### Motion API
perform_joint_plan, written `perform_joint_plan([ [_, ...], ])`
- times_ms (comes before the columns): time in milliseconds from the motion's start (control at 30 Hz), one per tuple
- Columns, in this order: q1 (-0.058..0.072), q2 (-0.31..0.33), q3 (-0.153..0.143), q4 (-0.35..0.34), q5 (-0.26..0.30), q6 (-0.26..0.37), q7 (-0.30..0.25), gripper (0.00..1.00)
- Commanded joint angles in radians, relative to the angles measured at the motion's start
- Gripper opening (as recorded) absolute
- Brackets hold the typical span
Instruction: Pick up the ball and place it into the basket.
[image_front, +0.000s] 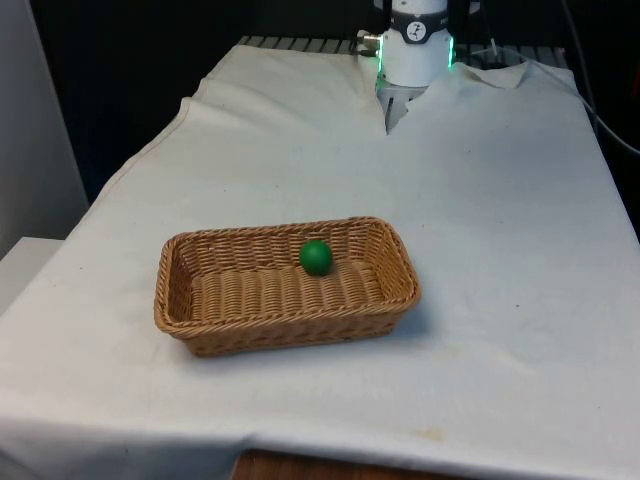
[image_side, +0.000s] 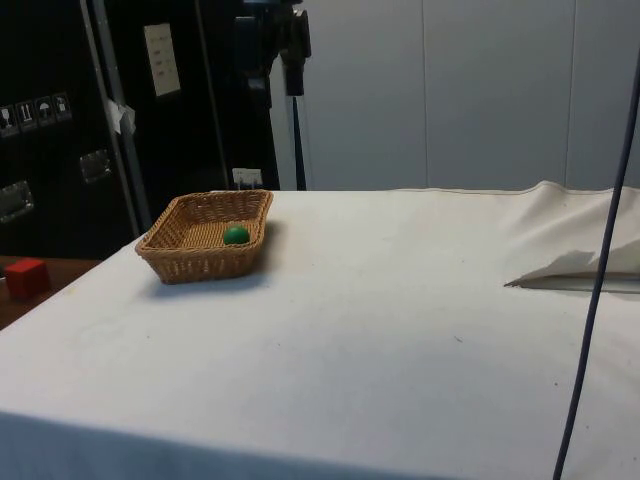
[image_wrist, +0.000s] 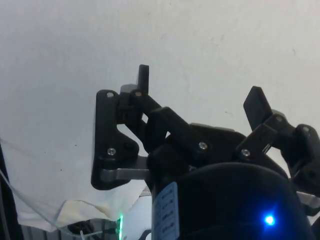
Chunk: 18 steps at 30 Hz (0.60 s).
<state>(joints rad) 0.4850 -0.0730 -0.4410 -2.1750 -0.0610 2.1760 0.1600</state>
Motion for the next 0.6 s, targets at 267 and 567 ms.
perform_joint_plan([
  [267,0.001,-0.002,0.006,0.004,-0.003,-0.006,0.01,1.0],
  [567,0.001,-0.008,0.014,0.004,0.001,-0.005,-0.019,1.0],
])
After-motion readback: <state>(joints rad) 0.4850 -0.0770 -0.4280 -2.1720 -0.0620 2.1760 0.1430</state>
